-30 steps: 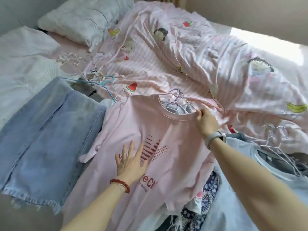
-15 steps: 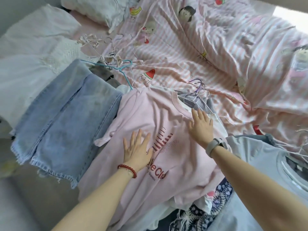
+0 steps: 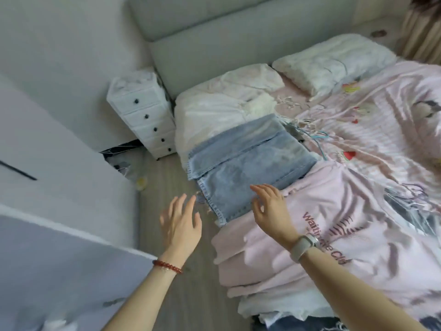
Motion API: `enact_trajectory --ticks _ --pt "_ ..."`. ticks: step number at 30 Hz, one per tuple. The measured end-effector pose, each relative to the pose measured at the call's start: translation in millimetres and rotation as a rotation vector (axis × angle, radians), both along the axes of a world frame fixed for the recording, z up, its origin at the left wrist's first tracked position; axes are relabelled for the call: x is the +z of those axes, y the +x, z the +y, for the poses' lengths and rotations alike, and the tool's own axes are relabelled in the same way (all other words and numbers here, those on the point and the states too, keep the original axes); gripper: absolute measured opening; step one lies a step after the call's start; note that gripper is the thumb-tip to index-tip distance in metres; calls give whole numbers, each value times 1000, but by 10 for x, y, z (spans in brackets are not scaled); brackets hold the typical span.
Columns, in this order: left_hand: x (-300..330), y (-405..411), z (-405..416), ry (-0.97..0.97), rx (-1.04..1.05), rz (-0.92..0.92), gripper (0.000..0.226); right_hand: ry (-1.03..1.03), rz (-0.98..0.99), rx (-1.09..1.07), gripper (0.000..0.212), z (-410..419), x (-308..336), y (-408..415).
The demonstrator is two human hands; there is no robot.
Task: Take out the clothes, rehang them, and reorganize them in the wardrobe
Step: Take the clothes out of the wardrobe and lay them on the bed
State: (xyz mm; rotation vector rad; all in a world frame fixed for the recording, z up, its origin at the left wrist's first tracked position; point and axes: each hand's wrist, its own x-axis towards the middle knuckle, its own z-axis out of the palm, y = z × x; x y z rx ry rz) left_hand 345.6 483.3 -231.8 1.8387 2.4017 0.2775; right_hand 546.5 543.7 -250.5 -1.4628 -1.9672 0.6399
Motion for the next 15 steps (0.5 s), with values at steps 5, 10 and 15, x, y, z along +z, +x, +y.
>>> enact_trajectory --ticks 5,10,15 --pt "299 -1148 -1420 106 242 93 42 99 -69 482 36 -853 232 -1391" --pt "536 -2109 -2896 120 602 159 44 170 -150 853 40 -1742 440 -2763" --pt "864 -2699 -4220 219 930 253 43 214 -115 1147 40 -2811 752 -3938"
